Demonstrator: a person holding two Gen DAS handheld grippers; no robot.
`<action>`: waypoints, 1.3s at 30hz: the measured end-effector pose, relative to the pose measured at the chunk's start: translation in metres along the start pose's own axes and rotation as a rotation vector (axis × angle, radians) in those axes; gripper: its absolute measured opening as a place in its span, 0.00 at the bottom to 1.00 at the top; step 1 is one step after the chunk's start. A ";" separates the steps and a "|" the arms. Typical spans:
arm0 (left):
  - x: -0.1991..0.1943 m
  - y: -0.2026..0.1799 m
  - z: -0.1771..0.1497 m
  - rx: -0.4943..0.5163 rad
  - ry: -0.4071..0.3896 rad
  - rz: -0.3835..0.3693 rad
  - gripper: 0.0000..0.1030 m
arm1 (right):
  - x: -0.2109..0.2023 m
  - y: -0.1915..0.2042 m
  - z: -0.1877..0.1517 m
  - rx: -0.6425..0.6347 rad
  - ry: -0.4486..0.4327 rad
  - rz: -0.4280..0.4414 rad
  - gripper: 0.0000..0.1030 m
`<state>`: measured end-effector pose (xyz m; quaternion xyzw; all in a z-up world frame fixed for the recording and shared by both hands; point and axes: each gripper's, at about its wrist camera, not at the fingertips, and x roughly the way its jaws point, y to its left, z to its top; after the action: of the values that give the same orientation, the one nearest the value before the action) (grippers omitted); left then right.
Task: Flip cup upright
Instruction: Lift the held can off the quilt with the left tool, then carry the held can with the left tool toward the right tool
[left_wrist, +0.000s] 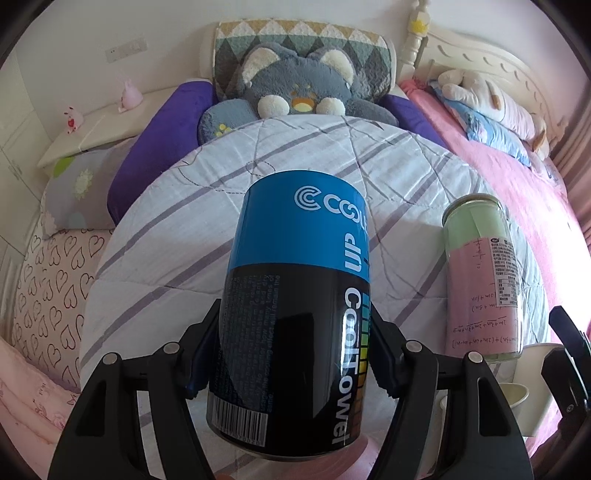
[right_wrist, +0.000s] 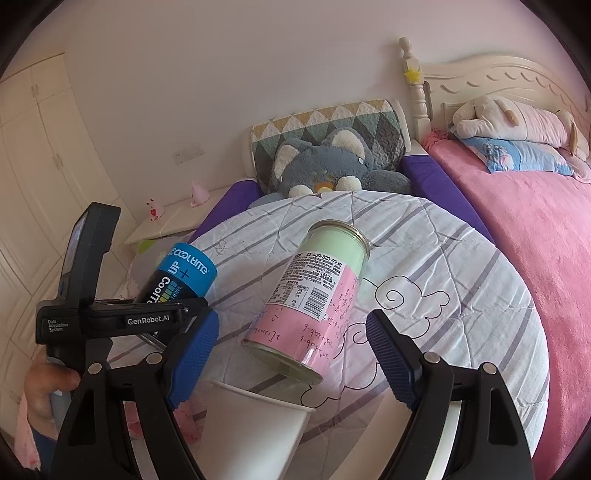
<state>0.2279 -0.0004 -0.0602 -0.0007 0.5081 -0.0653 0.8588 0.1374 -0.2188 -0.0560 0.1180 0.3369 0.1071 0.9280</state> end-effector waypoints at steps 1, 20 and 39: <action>-0.002 0.003 0.001 -0.002 -0.004 0.012 0.68 | 0.000 0.001 0.000 -0.002 0.000 0.002 0.81; -0.065 0.050 -0.081 -0.020 -0.009 0.084 0.68 | -0.028 0.041 -0.014 -0.058 -0.001 0.018 0.81; -0.112 -0.019 -0.188 0.119 0.067 -0.026 0.68 | -0.087 0.035 -0.048 -0.045 -0.025 -0.012 0.81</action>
<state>0.0082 0.0061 -0.0520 0.0462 0.5318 -0.1064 0.8389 0.0363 -0.2031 -0.0295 0.0966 0.3234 0.1073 0.9352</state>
